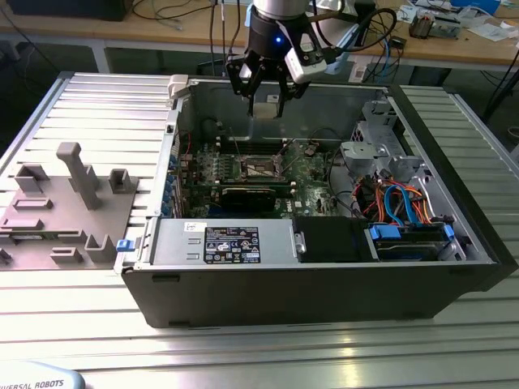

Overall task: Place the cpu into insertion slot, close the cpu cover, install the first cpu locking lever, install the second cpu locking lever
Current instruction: 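Place the cpu into insertion slot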

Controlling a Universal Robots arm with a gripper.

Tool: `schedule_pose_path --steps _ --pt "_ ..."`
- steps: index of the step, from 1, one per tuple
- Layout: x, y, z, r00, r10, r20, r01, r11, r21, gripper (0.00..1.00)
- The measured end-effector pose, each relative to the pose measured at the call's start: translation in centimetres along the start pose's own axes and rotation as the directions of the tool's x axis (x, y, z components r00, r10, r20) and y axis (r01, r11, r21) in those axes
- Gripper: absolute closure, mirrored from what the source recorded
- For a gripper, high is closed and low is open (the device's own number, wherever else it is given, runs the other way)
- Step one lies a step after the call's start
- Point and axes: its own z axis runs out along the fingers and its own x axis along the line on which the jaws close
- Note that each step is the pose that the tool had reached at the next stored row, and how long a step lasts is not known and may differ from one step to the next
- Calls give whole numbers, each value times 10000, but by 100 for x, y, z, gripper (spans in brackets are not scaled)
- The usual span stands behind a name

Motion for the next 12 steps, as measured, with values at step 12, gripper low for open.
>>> schedule_pose_path --steps 12 --pt "0 -3 32 10000 1 0 -1 10000 0 46"
